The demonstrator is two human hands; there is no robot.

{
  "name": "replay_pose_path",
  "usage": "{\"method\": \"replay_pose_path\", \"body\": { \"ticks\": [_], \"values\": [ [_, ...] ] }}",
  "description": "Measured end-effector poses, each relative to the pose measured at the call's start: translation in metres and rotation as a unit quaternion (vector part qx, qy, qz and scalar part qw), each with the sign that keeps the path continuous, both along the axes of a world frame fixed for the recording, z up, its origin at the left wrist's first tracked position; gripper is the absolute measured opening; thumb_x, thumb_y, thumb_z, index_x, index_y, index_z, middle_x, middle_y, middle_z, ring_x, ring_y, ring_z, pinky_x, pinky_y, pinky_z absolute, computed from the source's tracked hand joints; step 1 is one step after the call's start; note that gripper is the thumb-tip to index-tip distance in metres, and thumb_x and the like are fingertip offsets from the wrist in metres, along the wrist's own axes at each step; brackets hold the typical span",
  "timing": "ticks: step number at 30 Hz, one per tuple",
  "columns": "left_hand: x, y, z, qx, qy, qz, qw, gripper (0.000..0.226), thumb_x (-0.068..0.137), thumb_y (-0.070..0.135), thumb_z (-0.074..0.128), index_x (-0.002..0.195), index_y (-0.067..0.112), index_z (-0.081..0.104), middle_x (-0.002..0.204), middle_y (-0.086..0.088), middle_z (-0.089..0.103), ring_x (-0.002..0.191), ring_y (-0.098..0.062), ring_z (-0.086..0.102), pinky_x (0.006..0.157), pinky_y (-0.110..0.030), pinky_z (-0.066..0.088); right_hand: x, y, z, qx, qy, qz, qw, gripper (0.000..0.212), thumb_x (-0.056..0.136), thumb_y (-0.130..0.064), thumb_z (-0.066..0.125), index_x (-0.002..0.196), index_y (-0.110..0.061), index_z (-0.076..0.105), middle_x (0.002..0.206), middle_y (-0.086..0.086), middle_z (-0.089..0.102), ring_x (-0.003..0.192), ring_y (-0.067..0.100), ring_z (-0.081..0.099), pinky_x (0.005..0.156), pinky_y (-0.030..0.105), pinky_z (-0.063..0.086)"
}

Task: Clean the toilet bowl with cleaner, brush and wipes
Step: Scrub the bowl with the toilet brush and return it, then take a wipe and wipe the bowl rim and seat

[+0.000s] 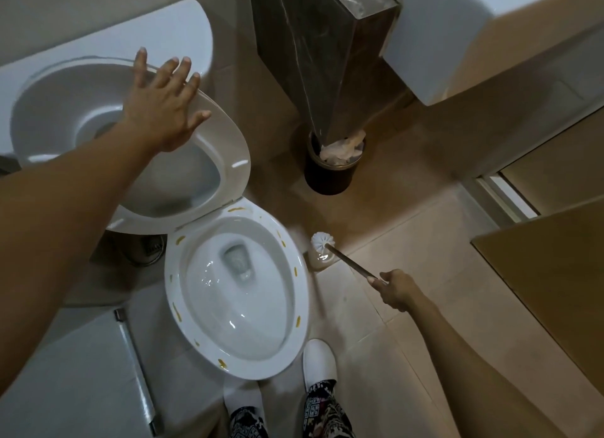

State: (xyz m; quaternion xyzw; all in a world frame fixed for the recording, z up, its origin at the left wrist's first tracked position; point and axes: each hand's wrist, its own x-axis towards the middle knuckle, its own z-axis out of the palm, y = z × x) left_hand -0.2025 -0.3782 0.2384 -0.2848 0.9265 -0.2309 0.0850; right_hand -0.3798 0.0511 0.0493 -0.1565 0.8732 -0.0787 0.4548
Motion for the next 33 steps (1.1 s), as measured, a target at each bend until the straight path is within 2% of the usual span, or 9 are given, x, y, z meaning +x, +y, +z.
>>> {"method": "replay_pose_path", "body": {
  "ticks": [5, 9, 13, 17, 20, 22, 25, 30, 33],
  "values": [
    [0.000, -0.004, -0.006, -0.018, 0.004, -0.013, 1.000, 0.077, 0.091, 0.057, 0.006, 0.150, 0.009, 0.018, 0.158, -0.013, 0.013, 0.146, -0.026, 0.009, 0.113, -0.051, -0.011, 0.003, -0.001, -0.028, 0.025, -0.006, 0.002, 1.000, 0.054, 0.093, -0.048, 0.053, 0.116, 0.001, 0.056, 0.082, 0.013, 0.058, 0.069, 0.026, 0.050, 0.057, 0.030, 0.041],
    [0.001, -0.006, -0.010, -0.022, 0.019, -0.030, 0.999, 0.076, 0.092, 0.055, 0.011, 0.148, 0.005, 0.023, 0.157, -0.017, 0.017, 0.145, -0.029, 0.014, 0.113, -0.051, -0.010, 0.007, -0.013, -0.045, 0.043, 0.009, 0.022, 0.999, 0.053, 0.093, -0.053, 0.049, 0.109, -0.003, 0.054, 0.090, 0.012, 0.055, 0.076, 0.028, 0.053, 0.065, 0.034, 0.046],
    [0.002, -0.009, -0.012, -0.026, 0.036, -0.049, 0.998, 0.073, 0.094, 0.053, 0.017, 0.147, 0.003, 0.025, 0.155, -0.019, 0.020, 0.144, -0.031, 0.017, 0.111, -0.048, -0.019, 0.012, -0.030, -0.054, 0.051, 0.040, 0.029, 0.997, 0.053, 0.093, -0.055, 0.049, 0.113, -0.006, 0.053, 0.106, 0.015, 0.062, 0.093, 0.032, 0.061, 0.073, 0.035, 0.048],
    [0.003, -0.010, -0.014, -0.029, 0.040, -0.053, 0.997, 0.073, 0.094, 0.053, 0.017, 0.147, 0.003, 0.027, 0.155, -0.018, 0.021, 0.143, -0.031, 0.018, 0.113, -0.052, -0.007, 0.015, -0.056, -0.046, 0.013, 0.130, 0.018, 0.991, 0.040, 0.096, -0.040, 0.051, 0.115, -0.005, 0.053, 0.108, 0.018, 0.063, 0.100, 0.035, 0.061, 0.073, 0.035, 0.045],
    [0.004, -0.012, -0.015, -0.033, 0.044, -0.056, 0.997, 0.073, 0.095, 0.053, 0.018, 0.147, 0.004, 0.027, 0.155, -0.018, 0.022, 0.143, -0.030, 0.018, 0.112, -0.050, -0.014, 0.015, -0.080, -0.036, -0.013, 0.198, 0.013, 0.980, 0.030, 0.097, -0.028, 0.053, 0.106, -0.001, 0.061, 0.103, 0.020, 0.065, 0.098, 0.037, 0.062, 0.074, 0.036, 0.047],
    [0.004, -0.013, -0.015, -0.034, 0.047, -0.061, 0.996, 0.072, 0.095, 0.053, 0.019, 0.146, 0.003, 0.028, 0.155, -0.018, 0.022, 0.143, -0.030, 0.019, 0.111, -0.049, -0.017, 0.012, -0.098, -0.031, -0.029, 0.211, 0.022, 0.977, 0.024, 0.095, -0.017, 0.053, 0.104, 0.001, 0.064, 0.099, 0.021, 0.067, 0.095, 0.037, 0.063, 0.070, 0.034, 0.045],
    [0.003, -0.012, -0.017, -0.035, 0.045, -0.060, 0.997, 0.073, 0.094, 0.053, 0.018, 0.146, 0.003, 0.028, 0.155, -0.018, 0.022, 0.142, -0.031, 0.020, 0.113, -0.053, -0.007, 0.012, -0.123, -0.030, -0.075, 0.225, 0.054, 0.970, 0.017, 0.092, -0.003, 0.051, 0.104, 0.001, 0.061, 0.096, 0.020, 0.065, 0.090, 0.037, 0.063, 0.064, 0.032, 0.040],
    [0.002, -0.011, -0.016, -0.036, 0.043, -0.058, 0.997, 0.073, 0.095, 0.054, 0.017, 0.147, 0.005, 0.027, 0.155, -0.017, 0.020, 0.143, -0.031, 0.019, 0.113, -0.051, -0.007, 0.020, -0.144, -0.039, -0.118, 0.246, 0.125, 0.954, 0.023, 0.086, 0.008, 0.055, 0.107, -0.001, 0.056, 0.103, 0.018, 0.059, 0.087, 0.032, 0.060, 0.063, 0.030, 0.037],
    [0.002, -0.011, -0.016, -0.039, 0.041, -0.057, 0.997, 0.074, 0.094, 0.055, 0.016, 0.147, 0.005, 0.026, 0.156, -0.017, 0.020, 0.143, -0.031, 0.019, 0.113, -0.049, -0.009, 0.023, -0.144, -0.042, -0.129, 0.243, 0.130, 0.952, 0.050, 0.090, 0.006, 0.053, 0.137, -0.005, 0.041, 0.120, 0.019, 0.052, 0.100, 0.035, 0.057, 0.073, 0.036, 0.046]
  ]
}}
